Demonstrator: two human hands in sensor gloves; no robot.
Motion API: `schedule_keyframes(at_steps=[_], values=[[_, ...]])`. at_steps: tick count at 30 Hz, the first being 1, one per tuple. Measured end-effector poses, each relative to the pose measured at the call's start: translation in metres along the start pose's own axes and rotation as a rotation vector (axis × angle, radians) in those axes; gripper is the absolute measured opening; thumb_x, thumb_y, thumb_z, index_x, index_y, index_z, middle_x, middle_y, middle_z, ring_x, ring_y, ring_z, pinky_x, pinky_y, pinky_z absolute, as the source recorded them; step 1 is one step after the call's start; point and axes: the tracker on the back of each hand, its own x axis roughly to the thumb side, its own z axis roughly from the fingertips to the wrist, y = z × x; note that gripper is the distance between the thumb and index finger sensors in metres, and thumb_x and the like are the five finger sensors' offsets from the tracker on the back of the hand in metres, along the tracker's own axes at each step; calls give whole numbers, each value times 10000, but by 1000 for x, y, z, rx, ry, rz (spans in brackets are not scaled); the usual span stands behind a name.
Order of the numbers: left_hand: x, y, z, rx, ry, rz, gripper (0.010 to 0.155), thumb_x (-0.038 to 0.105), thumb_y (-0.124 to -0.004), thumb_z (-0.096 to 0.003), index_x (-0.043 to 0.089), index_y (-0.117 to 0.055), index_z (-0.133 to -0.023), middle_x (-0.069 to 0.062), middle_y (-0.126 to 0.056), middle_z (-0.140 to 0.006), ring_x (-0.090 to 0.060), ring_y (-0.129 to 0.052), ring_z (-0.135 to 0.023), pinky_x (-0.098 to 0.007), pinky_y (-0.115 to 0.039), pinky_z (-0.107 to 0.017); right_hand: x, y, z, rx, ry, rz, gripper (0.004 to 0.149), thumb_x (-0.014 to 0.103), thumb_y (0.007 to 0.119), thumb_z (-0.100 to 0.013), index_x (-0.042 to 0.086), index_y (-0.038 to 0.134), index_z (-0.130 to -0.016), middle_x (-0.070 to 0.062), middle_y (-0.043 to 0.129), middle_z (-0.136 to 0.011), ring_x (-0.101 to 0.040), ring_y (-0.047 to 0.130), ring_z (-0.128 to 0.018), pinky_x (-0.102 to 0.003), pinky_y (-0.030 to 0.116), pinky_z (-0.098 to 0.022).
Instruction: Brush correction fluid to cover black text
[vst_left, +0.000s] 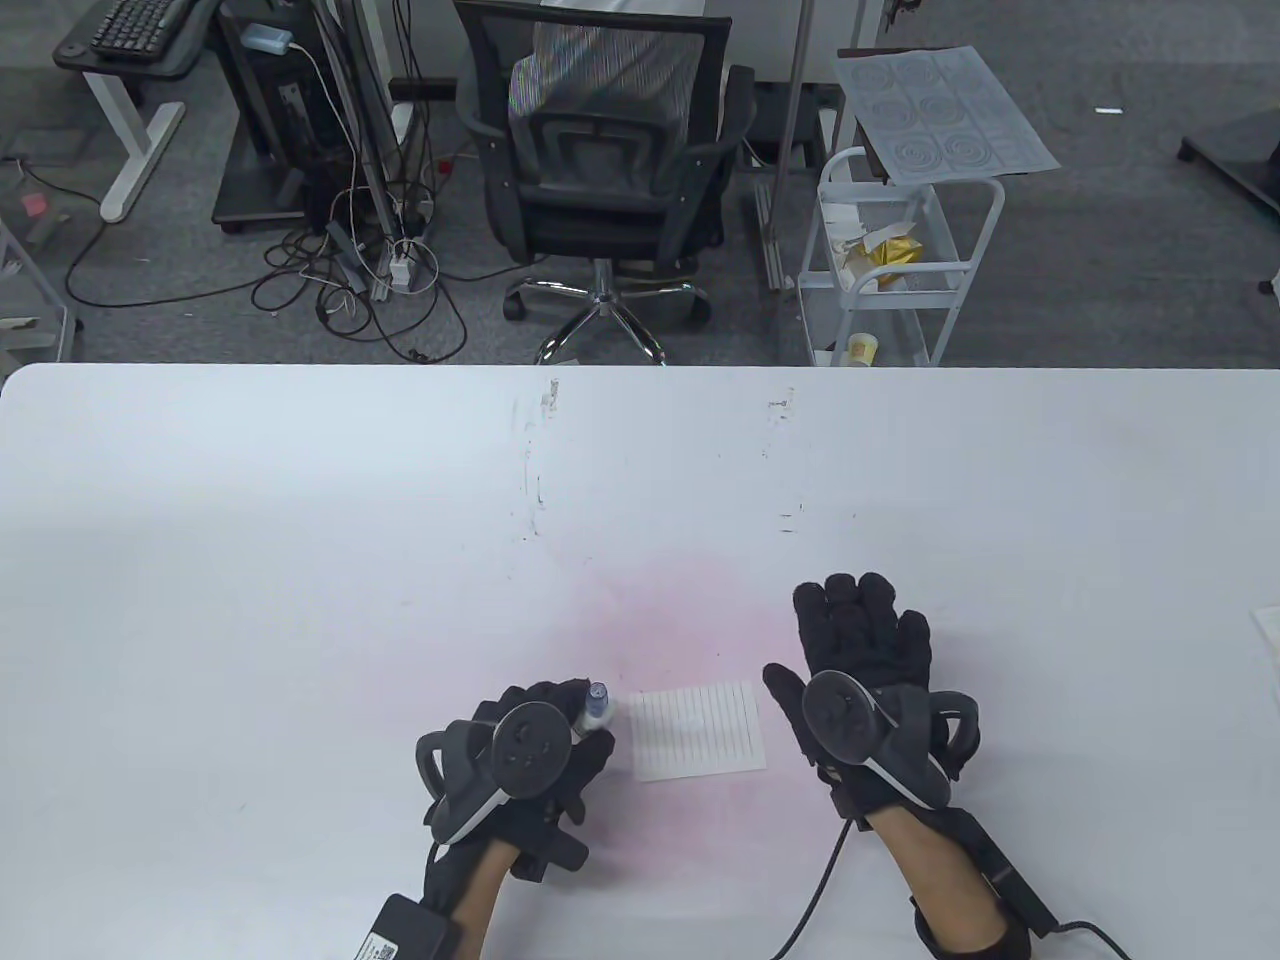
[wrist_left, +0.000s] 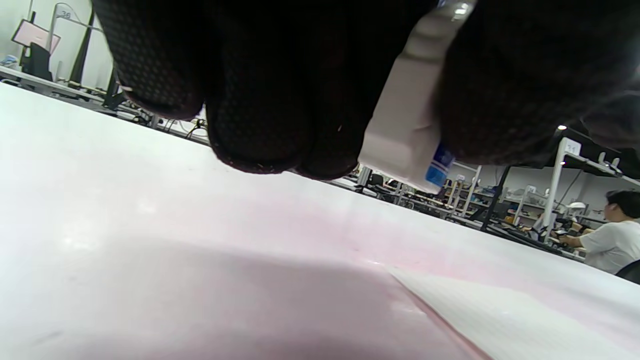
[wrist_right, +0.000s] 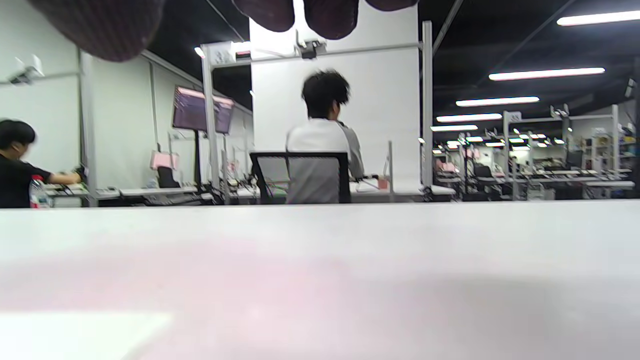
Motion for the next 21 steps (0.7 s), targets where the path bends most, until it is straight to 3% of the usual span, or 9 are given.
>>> schedule_keyframes(at_steps=[7,21], values=[[-6,-13,-7,-67,28,-14,581,526,-962,-304,234,-902,-802,-41,-1047,-697,-233,-1065,-564,-463,-844,-550,-17,14,-4,119,71,2,785,647,653,-417,281,373,-1053,-31,337,-1107,-395,271,-1053,-674,343,-696],[-3,-23,-10,-160,26,-34,572,532,-959,-306,255,-892,-803,-24,-1026,-719,-227,-1039,-603,-474,-816,-584,-18,17,-4,144,72,-16,787,657,650,-414,274,392,-1050,-42,351,-1101,-402,301,-1046,-668,370,-690]])
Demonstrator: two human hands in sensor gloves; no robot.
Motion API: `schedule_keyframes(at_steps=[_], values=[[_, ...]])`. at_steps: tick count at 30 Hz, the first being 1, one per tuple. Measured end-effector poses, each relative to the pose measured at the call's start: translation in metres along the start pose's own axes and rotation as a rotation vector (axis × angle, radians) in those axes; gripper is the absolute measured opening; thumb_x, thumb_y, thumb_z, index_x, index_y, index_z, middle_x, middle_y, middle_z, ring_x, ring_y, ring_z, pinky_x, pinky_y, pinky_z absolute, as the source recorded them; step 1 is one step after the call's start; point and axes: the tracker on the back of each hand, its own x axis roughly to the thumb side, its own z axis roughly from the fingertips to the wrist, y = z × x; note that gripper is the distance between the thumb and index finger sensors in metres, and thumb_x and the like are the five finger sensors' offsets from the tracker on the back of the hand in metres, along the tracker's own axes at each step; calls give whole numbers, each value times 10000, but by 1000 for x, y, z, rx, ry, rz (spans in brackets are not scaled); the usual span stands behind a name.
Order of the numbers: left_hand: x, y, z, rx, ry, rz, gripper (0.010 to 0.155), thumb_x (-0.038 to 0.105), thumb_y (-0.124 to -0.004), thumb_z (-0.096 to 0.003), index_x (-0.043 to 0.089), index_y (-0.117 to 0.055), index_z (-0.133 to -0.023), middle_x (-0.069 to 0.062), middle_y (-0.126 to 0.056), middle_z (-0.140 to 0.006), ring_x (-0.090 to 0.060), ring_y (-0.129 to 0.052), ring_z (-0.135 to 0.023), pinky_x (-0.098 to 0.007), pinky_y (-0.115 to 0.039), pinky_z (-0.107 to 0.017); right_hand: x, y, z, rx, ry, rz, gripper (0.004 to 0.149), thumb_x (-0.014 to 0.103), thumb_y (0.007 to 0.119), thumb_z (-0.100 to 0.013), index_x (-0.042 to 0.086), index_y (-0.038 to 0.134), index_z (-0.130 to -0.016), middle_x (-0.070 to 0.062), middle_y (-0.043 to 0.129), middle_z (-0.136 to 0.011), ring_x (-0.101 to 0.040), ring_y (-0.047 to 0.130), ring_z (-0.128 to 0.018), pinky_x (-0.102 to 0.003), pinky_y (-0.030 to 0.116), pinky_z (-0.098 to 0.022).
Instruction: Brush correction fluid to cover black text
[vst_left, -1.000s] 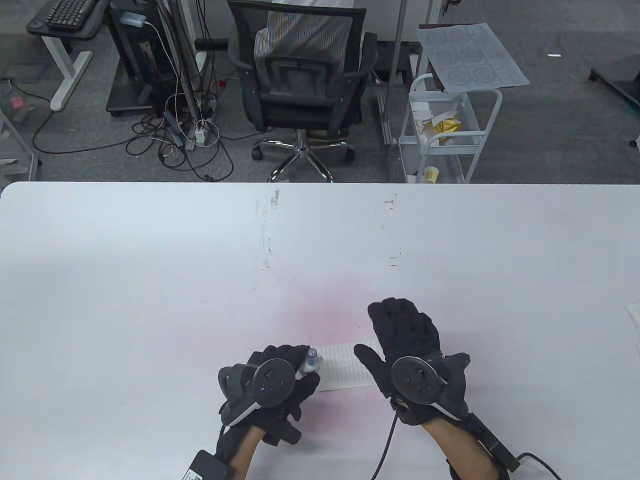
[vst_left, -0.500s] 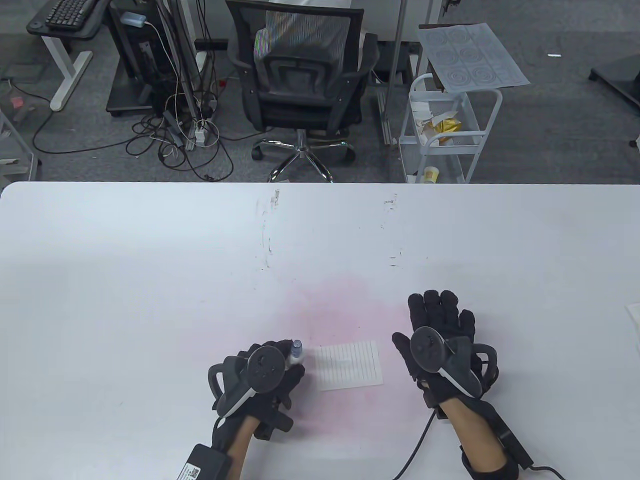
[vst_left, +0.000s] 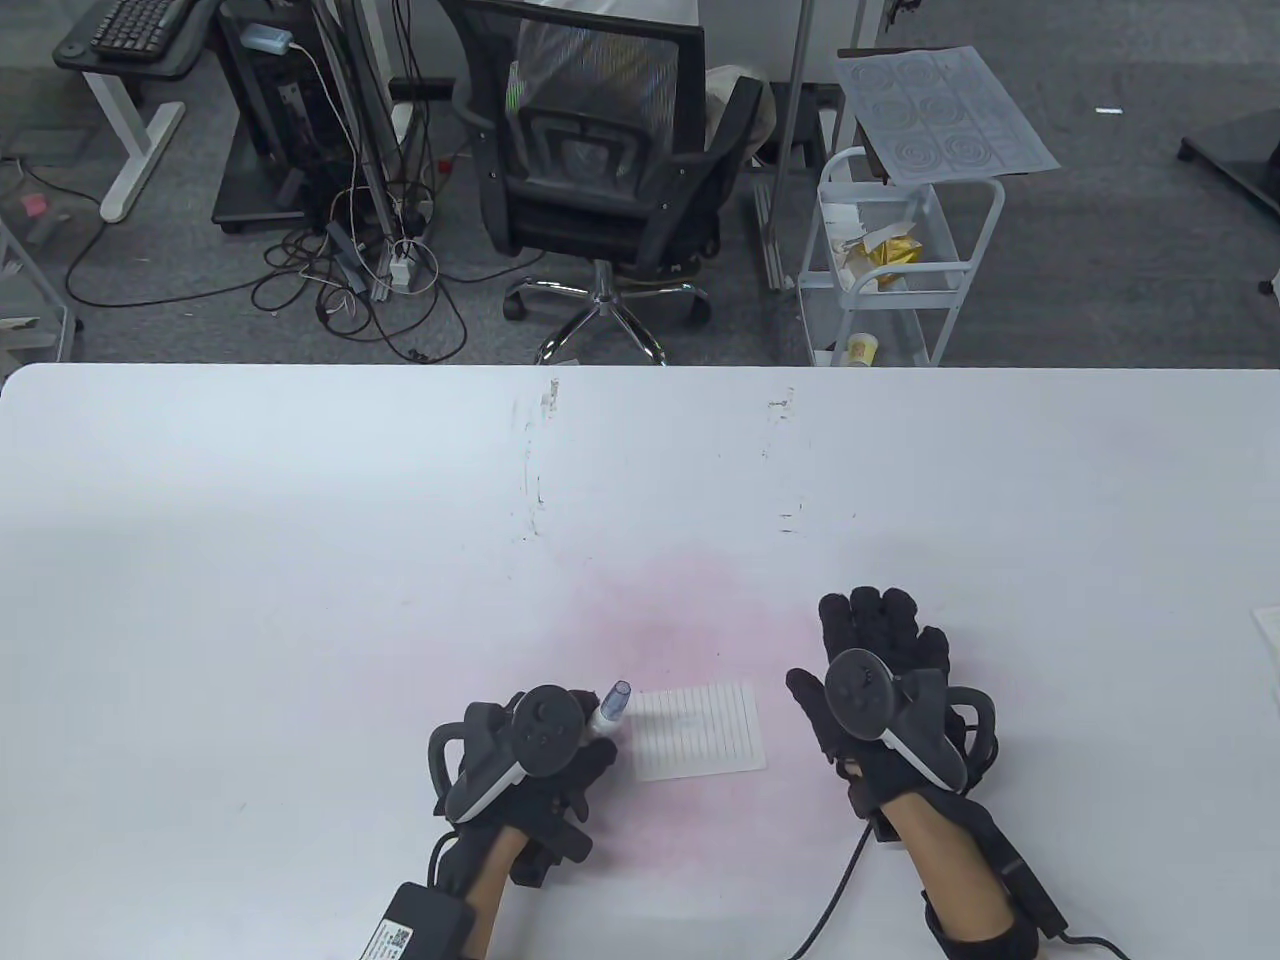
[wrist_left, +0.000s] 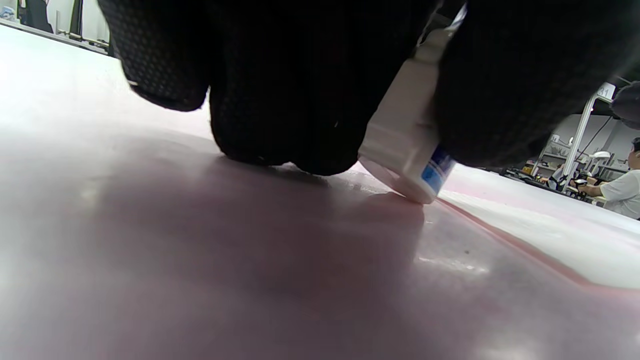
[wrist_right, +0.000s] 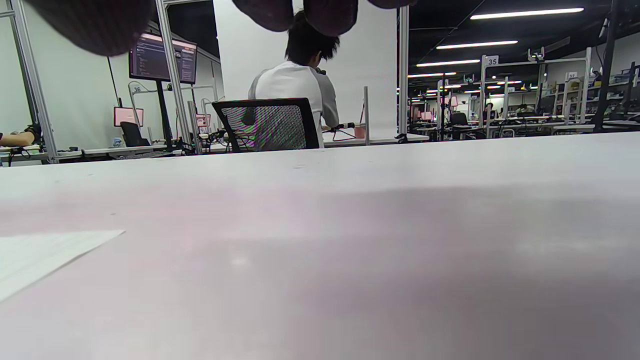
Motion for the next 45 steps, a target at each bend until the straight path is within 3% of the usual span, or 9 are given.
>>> schedule_keyframes(at_steps=[15,20,25,33,45], values=[[-4,9,6,-16,13,-94,631,568,-924,-314,258,-856,-860,-28,-993,-797,-252,-1020,-680,-492,-795,-612,0,1,0,-10,-7,-5,789,660,651,-412,274,390,-1050,-43,348,-1100,-405,305,-1044,-666,373,-689],[-13,32,17,105,20,-70,660,580,-876,-346,276,-796,-926,-41,-928,-913,-288,-974,-795,-524,-756,-655,0,-1,1,-27,-9,-14,785,656,652,-413,276,394,-1049,-43,349,-1100,-404,307,-1044,-665,375,-689],[-16,40,21,221,37,-90,686,600,-776,-395,329,-667,-1015,-49,-757,-1080,-317,-802,-996,-572,-658,-731,0,0,1,-35,-16,-16,777,655,649,-414,281,397,-1047,-39,348,-1100,-402,309,-1043,-664,376,-689],[-22,31,16,175,80,-211,773,660,-643,-414,403,-382,-1095,16,-379,-1222,-334,-407,-1158,-625,-436,-801,0,4,3,-11,-29,-6,775,663,632,-414,304,367,-1048,-25,313,-1104,-399,287,-1046,-669,364,-688],[-29,26,12,99,113,-236,798,701,-580,-408,397,-327,-1101,21,-286,-1224,-314,-282,-1164,-636,-332,-800,2,19,5,120,-57,81,784,700,570,-417,350,257,-1045,13,185,-1107,-379,160,-1044,-682,293,-686]])
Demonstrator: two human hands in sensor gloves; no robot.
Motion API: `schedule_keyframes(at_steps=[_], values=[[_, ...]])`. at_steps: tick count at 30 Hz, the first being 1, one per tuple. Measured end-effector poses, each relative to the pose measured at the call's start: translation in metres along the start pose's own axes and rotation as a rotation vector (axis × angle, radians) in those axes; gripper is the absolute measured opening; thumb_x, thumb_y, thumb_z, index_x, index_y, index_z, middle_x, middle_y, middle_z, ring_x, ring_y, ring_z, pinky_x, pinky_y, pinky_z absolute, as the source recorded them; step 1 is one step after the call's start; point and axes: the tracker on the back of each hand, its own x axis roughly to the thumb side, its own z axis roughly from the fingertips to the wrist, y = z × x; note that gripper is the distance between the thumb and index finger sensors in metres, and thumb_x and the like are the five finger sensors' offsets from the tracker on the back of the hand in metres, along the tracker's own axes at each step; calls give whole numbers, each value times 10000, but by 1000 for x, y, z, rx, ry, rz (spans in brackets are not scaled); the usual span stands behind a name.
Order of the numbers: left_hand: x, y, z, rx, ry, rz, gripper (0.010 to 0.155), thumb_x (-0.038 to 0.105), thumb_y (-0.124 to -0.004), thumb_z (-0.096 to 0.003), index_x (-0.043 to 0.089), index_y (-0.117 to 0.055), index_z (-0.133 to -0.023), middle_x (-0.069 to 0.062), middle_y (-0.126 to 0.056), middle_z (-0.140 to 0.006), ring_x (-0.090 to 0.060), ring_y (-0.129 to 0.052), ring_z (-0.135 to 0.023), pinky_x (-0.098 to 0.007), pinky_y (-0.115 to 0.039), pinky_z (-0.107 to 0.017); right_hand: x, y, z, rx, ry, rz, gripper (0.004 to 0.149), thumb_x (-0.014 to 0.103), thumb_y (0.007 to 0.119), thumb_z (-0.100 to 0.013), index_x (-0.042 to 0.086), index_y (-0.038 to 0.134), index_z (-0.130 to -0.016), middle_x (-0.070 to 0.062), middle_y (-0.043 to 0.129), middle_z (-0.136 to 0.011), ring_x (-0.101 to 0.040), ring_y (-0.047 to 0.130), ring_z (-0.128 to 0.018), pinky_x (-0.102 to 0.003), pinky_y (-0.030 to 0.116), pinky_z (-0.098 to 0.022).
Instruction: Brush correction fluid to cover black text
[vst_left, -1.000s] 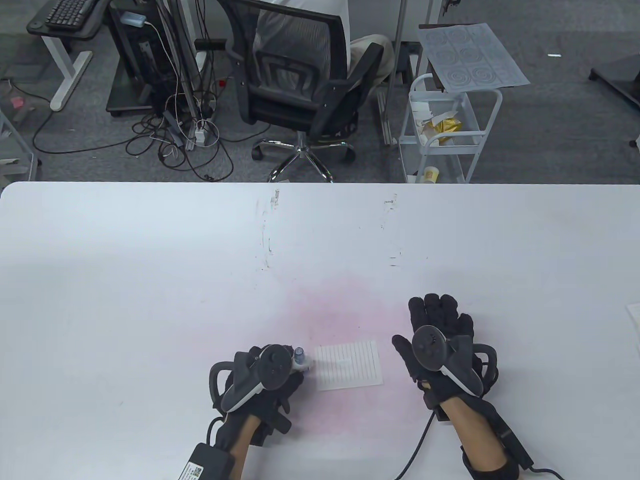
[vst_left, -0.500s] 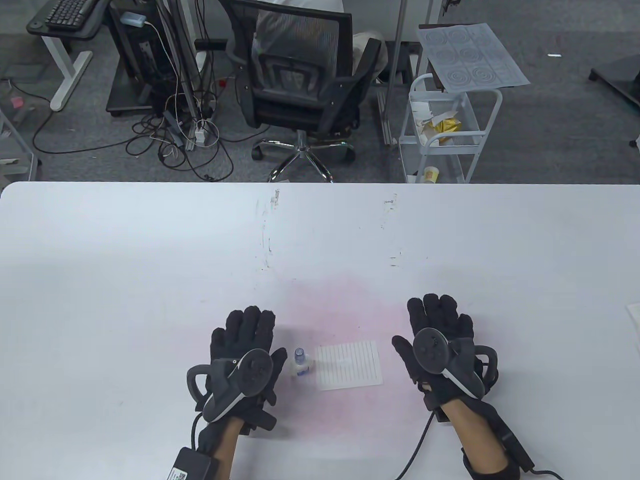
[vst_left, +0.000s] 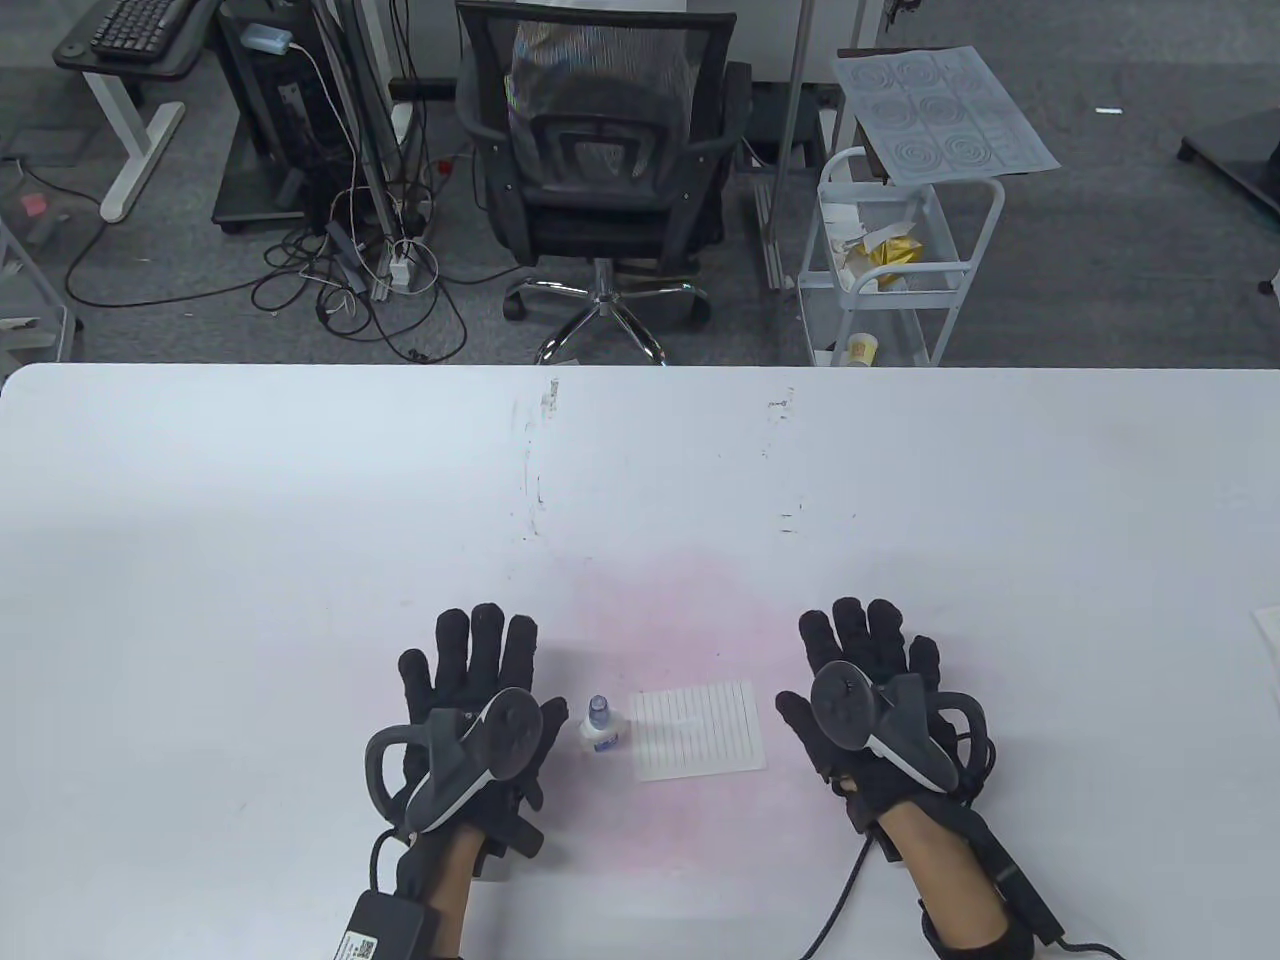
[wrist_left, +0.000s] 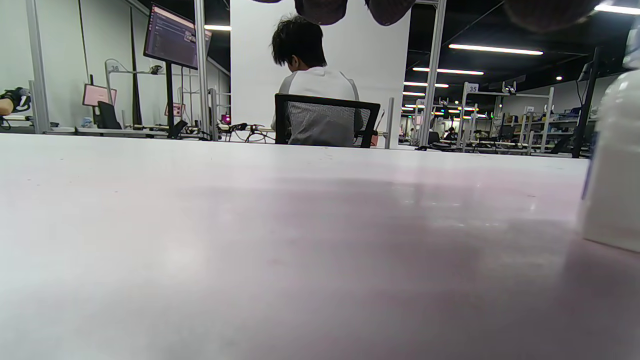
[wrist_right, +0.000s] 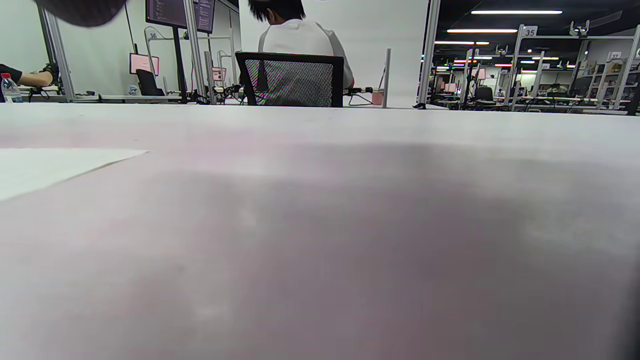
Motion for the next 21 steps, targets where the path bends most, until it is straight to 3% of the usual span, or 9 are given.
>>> schedule_keyframes(at_steps=[21], values=[[1,-1,-1,-27,-10,-3,793,702,-586,-405,402,-348,-1098,22,-313,-1224,-312,-297,-1164,-635,-348,-799,0,2,1,-13,5,-6,783,699,574,-415,352,261,-1043,9,187,-1105,-381,172,-1043,-680,297,-686]])
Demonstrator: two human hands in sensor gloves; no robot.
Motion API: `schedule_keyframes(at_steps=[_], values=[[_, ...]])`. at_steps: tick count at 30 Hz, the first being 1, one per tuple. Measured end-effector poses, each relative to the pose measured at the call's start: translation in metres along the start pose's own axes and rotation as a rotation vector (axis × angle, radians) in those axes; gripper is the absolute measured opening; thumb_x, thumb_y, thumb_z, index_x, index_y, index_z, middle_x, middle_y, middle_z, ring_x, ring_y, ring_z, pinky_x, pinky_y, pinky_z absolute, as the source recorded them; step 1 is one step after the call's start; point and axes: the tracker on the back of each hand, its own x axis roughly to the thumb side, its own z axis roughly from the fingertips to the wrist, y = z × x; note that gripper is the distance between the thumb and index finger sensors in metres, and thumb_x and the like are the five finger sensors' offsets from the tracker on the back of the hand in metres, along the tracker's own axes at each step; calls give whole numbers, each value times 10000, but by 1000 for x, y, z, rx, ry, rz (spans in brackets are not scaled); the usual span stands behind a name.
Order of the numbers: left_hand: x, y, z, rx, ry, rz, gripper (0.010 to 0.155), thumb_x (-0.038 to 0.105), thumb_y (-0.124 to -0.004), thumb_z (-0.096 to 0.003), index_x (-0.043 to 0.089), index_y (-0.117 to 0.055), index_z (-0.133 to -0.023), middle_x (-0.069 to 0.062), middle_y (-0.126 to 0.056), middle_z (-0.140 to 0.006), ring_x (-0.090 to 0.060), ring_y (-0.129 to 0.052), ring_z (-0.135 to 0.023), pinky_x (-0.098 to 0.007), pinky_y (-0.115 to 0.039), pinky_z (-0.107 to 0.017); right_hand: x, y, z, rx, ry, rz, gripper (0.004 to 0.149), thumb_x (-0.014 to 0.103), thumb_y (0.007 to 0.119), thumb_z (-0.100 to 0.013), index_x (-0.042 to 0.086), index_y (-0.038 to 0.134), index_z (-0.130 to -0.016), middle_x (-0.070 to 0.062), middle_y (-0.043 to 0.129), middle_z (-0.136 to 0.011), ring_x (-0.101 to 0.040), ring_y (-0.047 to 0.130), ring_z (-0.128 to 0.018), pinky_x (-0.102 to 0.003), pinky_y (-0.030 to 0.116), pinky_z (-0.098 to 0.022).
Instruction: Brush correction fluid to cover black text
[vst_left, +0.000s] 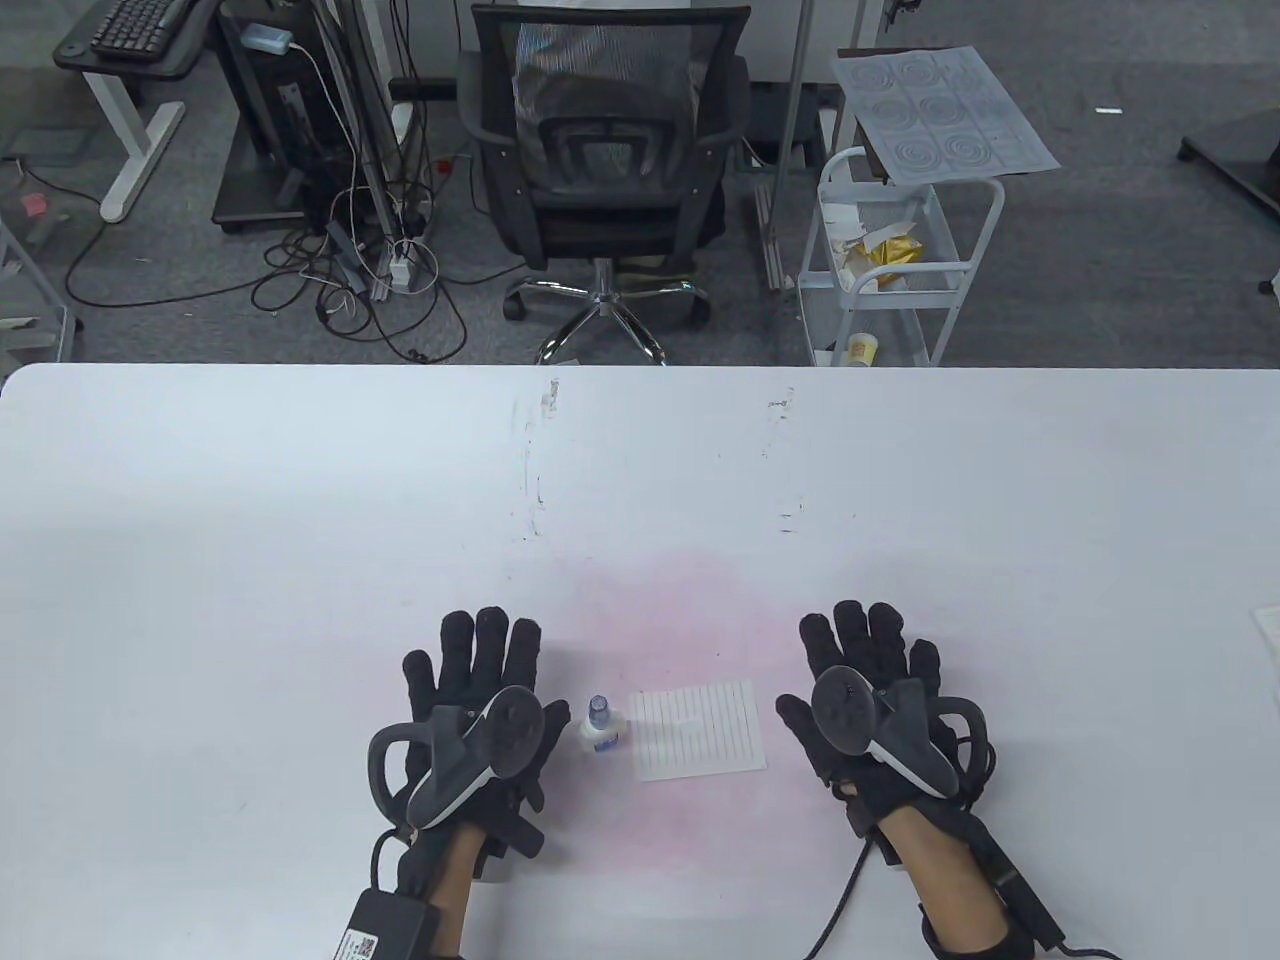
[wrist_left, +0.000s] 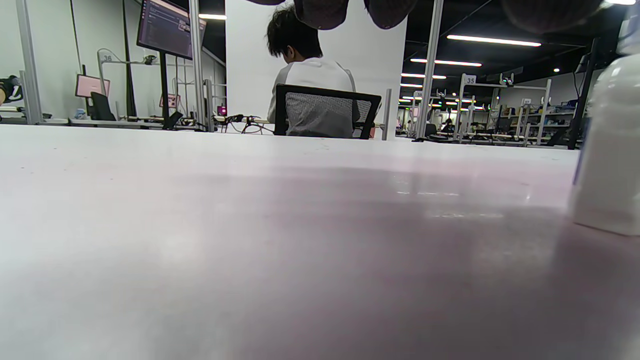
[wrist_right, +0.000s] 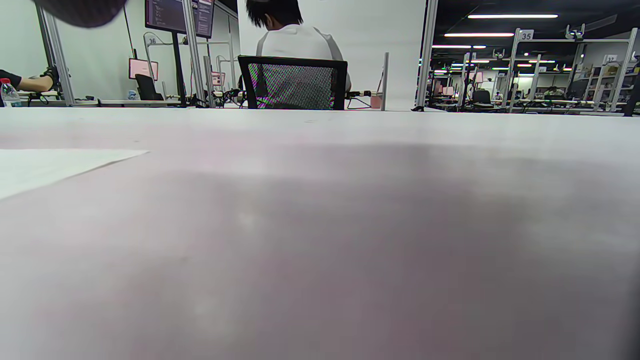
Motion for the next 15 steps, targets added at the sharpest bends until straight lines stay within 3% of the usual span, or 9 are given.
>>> schedule_keyframes(at_steps=[15], values=[[1,0,-1,-8,-5,-4,790,701,-589,-404,402,-355,-1098,26,-321,-1224,-309,-298,-1164,-634,-350,-800,-1,1,0,3,5,0,782,699,575,-415,348,272,-1045,7,196,-1106,-381,178,-1044,-679,300,-686]])
